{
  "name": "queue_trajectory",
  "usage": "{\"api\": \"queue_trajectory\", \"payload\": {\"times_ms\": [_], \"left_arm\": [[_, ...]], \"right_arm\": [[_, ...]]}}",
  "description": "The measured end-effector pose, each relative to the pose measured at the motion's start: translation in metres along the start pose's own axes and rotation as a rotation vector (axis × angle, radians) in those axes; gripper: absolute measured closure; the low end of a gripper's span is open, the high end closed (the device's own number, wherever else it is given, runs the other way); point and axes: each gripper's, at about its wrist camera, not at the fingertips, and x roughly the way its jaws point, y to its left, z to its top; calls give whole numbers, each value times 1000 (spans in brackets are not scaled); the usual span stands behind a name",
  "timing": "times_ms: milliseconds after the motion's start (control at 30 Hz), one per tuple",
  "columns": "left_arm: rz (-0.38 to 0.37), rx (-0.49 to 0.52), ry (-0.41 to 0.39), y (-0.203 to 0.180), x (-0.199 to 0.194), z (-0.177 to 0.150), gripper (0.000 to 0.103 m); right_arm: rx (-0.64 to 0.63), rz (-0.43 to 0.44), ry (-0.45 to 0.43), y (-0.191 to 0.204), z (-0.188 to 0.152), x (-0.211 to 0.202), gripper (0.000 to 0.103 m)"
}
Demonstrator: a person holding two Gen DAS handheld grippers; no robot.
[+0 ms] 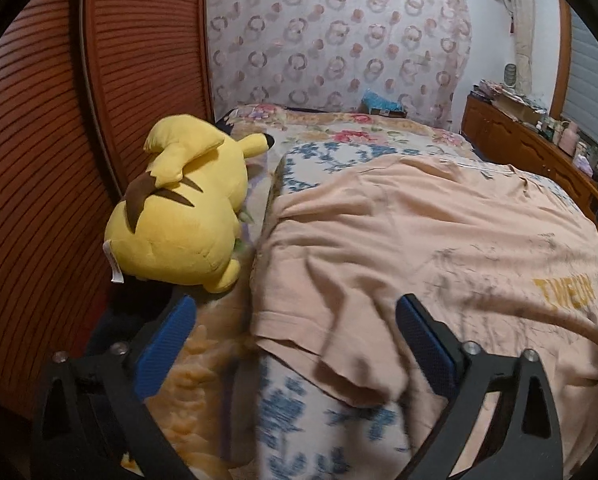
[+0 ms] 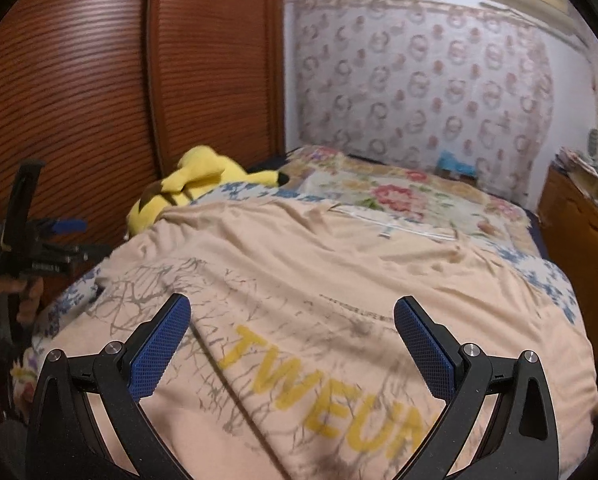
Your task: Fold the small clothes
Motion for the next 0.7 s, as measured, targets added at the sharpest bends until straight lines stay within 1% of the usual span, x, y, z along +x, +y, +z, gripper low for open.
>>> {"api": "queue_trajectory", "payload": {"times_ms": [33, 100, 133, 200, 333, 433, 467, 500, 533, 567, 600, 667, 700], "left_arm": [[-11, -11, 18, 5, 4, 0, 9], [-37, -35, 52, 13, 14, 1, 21], [-43, -44, 67, 17, 18, 1, 24], [-41, -65, 94, 23, 26, 2, 38], [-66, -112, 143, 31, 37, -3, 52], [-107, -155, 151, 35, 37, -5, 56], [-121, -161, 154, 37, 38, -4, 61], [-134, -165, 155, 37, 38, -3, 68], [-155, -171, 157, 35, 37, -3, 73], [-169, -172, 159, 34, 36, -2, 85], [-168, -167, 162, 31, 35, 0, 91], [-118, -141, 160, 26, 31, 3, 100], [-99, -129, 162, 23, 28, 5, 103]], "right_arm": [[-5, 16, 14, 1, 1, 7, 0], [-9, 44, 37, 1, 2, 17, 0], [-13, 59, 45, 2, 3, 21, 0], [-21, 87, 68, 4, 5, 31, 0], [-32, 143, 116, 9, 11, 51, 0], [-41, 185, 147, 14, 15, 63, 0], [-45, 198, 157, 15, 17, 67, 0], [-48, 208, 164, 16, 18, 70, 0], [-49, 219, 170, 17, 19, 73, 0], [-49, 229, 178, 17, 21, 77, 0], [-47, 238, 185, 16, 22, 79, 0], [-45, 253, 193, 15, 24, 82, 0], [-42, 259, 196, 14, 25, 84, 0]]}}
